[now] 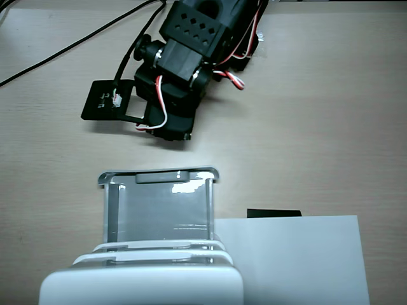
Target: Close drawer.
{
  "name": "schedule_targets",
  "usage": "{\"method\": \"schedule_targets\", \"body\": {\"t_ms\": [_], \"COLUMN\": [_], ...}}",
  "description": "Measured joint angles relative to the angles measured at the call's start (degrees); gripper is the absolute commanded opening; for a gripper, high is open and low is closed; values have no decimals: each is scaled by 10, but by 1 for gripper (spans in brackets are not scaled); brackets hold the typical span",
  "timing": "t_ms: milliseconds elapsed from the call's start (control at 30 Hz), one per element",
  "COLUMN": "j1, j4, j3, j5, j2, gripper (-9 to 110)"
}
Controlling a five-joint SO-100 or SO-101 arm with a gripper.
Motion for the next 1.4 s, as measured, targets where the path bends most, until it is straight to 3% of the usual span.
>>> {"method": "schedule_targets", "body": {"t_ms": [867, 1400], "j1": [0, -11], "j4": [-1, -72], "j3": [0, -35], "j5": [-4, -8], "j2": [4, -100], "gripper": [0, 0]}}
